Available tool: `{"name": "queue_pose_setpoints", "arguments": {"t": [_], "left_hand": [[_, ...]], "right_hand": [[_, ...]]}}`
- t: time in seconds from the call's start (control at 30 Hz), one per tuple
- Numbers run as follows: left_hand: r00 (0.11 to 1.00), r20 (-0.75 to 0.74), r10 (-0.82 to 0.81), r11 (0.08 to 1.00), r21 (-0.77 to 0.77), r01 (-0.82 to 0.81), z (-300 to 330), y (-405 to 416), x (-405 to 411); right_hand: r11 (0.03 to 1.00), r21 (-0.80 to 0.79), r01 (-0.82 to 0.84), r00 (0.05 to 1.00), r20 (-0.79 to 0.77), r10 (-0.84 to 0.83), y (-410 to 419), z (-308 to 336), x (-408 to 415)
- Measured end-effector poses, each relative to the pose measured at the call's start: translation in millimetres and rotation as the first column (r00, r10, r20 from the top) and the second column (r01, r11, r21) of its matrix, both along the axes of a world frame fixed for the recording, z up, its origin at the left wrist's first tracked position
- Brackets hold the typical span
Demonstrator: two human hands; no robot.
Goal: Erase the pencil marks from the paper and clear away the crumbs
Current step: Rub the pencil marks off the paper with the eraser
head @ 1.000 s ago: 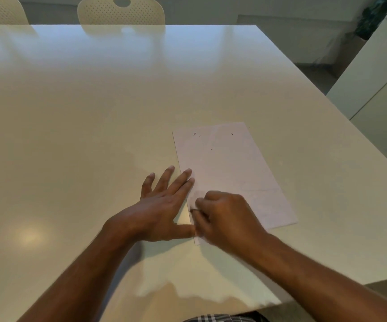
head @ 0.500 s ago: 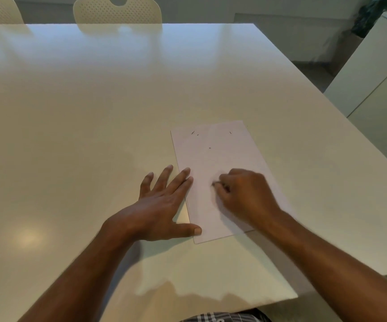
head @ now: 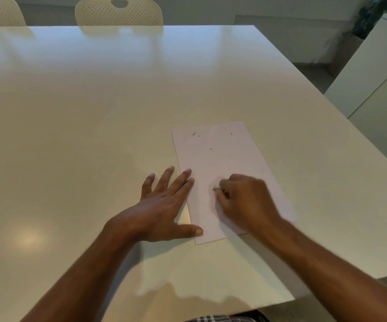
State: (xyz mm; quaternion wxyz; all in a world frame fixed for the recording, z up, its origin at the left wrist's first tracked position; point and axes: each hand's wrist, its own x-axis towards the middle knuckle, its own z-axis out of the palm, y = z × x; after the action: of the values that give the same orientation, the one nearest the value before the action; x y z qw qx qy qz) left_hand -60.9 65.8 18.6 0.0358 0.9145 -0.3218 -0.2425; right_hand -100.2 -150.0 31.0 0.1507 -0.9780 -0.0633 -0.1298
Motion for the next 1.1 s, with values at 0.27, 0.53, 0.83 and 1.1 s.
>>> {"name": "queue_pose_setpoints", "arguments": {"t": [0.27,0.53,0.83,1.1], "left_hand": [[1.000,0.021,0.001,1.000,-0.008,-0.001,-1.4,0.0,-0.4],[1.000,0.016,-0.007,1.000,0.014,0.007,-1.6,-0.1,0.7],[1.000,0.022,-0.005,1.000,0.024,0.004,-2.3,-1.0,1.2],[1.000,0.025,0.001,1.000,0.007,-0.001,0.2,0.5,-0.3]], "right_hand": [[0.993,-0.065,0.102,0.995,0.020,-0.101,-26.5,-4.1,18.7],[0.988,-0.018,-0.153,0.985,-0.086,0.151,14.2,-1.5,-21.3],[0.997,-0.005,-0.074,0.996,-0.048,0.074,1.3,-4.2,-13.9],[0.990,-0.038,0.135,0.989,0.069,-0.132,-49.1,-6.9,16.3]]}}
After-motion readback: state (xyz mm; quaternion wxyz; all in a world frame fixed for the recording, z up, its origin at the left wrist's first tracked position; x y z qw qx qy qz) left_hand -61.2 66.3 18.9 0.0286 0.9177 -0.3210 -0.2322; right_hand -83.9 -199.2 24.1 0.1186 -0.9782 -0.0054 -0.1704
